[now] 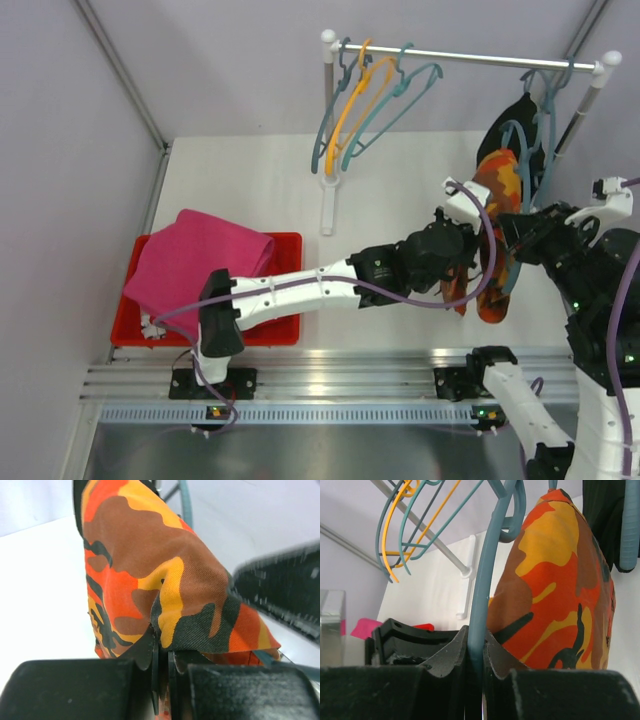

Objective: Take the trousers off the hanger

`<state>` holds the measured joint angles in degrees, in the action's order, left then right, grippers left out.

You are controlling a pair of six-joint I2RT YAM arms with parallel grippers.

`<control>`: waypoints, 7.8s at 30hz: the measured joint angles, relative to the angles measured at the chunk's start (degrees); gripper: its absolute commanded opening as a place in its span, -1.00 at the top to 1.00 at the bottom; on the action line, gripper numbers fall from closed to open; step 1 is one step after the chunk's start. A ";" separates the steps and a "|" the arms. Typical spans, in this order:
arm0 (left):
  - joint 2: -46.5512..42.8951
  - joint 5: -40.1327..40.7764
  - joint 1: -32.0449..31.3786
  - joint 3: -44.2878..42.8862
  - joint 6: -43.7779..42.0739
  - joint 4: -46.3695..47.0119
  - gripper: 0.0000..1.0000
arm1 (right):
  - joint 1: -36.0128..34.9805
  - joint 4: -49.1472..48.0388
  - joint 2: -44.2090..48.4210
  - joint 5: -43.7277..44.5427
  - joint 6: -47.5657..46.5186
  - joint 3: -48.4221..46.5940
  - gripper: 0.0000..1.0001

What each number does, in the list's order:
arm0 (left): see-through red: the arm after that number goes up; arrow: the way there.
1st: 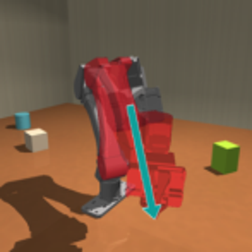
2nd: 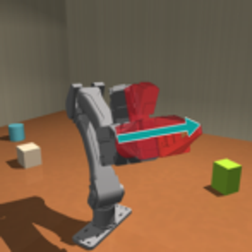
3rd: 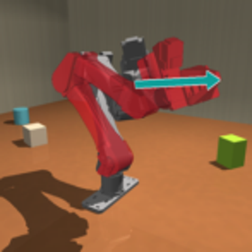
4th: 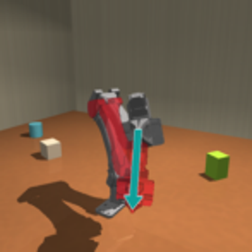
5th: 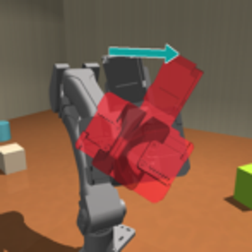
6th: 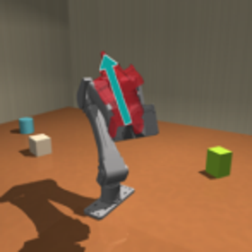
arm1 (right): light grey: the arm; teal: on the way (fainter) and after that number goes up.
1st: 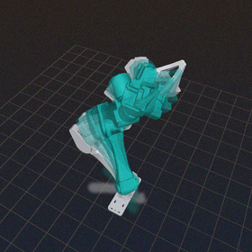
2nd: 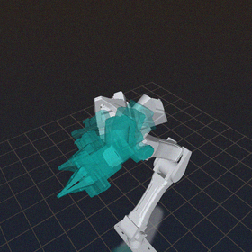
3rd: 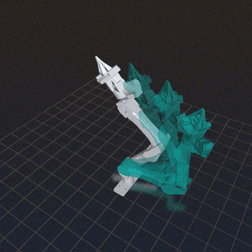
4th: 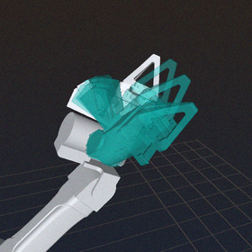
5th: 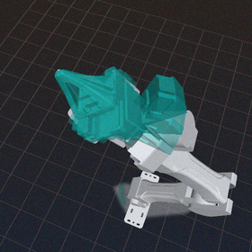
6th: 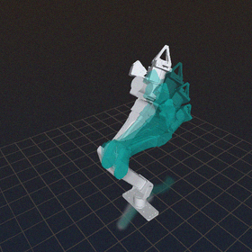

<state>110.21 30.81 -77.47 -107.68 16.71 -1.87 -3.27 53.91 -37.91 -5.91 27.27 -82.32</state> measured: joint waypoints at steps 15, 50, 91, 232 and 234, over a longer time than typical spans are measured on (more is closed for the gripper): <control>-4.98 3.78 1.16 -1.70 -3.17 -6.86 1.00 | -0.39 -12.50 6.54 -1.90 2.21 14.23 1.00; -28.28 -4.11 5.99 4.83 -20.72 -2.43 1.00 | -0.87 -6.82 2.21 0.76 6.86 18.60 1.00; -13.60 -32.83 15.37 -0.04 -26.82 15.13 1.00 | -0.81 12.33 -10.73 5.33 -17.88 -11.58 1.00; -42.66 17.92 42.82 46.25 -11.76 -39.71 0.72 | -0.87 1.42 -12.09 22.47 -18.99 9.07 1.00; -39.36 16.28 42.86 45.55 -8.50 -40.28 0.35 | -0.87 1.33 -13.00 22.60 -19.43 7.87 1.00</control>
<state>70.85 47.09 -34.61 -62.13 8.21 -42.15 -4.14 55.24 -50.92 16.69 7.84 -74.46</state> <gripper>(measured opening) 0.162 0.096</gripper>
